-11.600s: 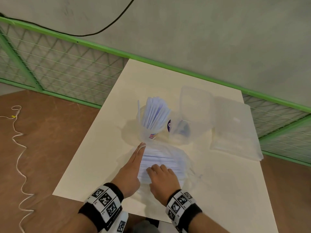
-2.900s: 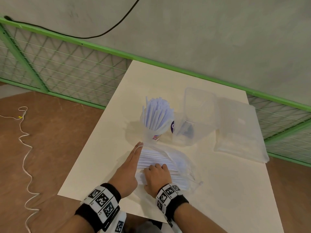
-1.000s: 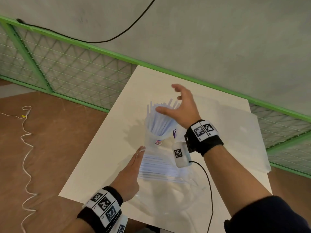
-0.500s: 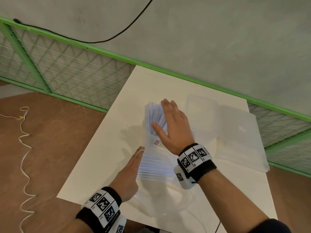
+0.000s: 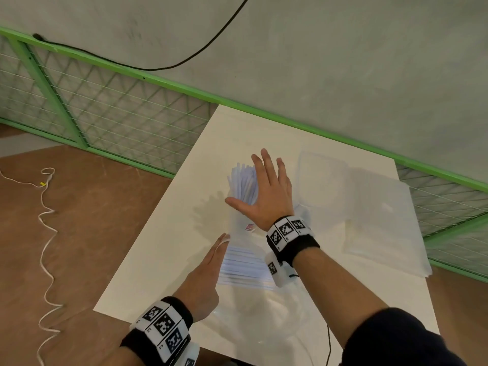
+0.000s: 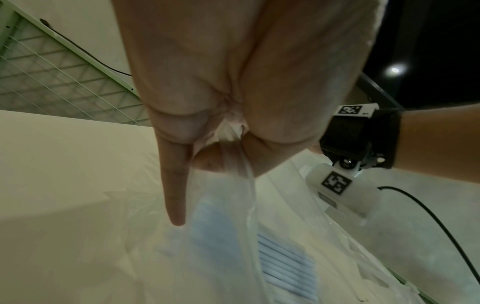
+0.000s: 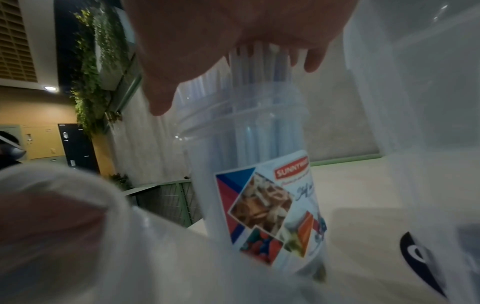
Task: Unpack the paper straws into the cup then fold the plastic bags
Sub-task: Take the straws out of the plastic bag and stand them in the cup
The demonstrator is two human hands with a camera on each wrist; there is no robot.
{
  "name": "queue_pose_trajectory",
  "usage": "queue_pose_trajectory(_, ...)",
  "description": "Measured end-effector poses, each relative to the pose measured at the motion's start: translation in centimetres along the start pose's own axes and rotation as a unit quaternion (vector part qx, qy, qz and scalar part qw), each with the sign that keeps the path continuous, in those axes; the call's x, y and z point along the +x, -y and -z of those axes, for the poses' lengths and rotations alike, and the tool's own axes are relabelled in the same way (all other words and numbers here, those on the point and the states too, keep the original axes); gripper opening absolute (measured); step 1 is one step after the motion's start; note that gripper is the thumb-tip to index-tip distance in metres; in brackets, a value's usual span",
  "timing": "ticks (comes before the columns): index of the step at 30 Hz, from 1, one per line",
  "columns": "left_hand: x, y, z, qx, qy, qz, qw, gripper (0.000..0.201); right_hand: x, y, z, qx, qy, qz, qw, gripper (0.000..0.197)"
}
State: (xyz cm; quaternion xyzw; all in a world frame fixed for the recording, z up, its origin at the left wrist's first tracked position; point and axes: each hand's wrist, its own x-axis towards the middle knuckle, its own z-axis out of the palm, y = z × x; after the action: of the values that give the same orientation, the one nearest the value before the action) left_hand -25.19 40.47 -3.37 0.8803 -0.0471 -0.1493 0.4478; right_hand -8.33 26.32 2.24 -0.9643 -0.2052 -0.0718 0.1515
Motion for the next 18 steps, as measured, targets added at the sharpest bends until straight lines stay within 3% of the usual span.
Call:
queue_pose_trajectory(4,-0.2,-0.1,0.2,-0.005,0.005,0.014,1.0,0.106,1.8,0.3,-0.1,0.044,-0.002,0.031,0.999,0.102)
queue_pose_trajectory(8,-0.3,0.0,0.2,-0.001,0.008,0.014,1.0,0.106,2.6,0.9,-0.6,0.105,-0.022,0.042,0.993,0.08)
queue_pose_trajectory(14,0.0,0.3,0.3,-0.007,0.002,0.013,1.0,0.107,3.1,0.1,-1.9,0.045,-0.032,0.098,0.994,0.051)
queue_pose_trajectory(18,0.2,0.5,0.4,-0.002,0.002,0.012,1.0,0.108,3.1,-0.1,-1.9,0.06,-0.037,0.094,0.993,0.05)
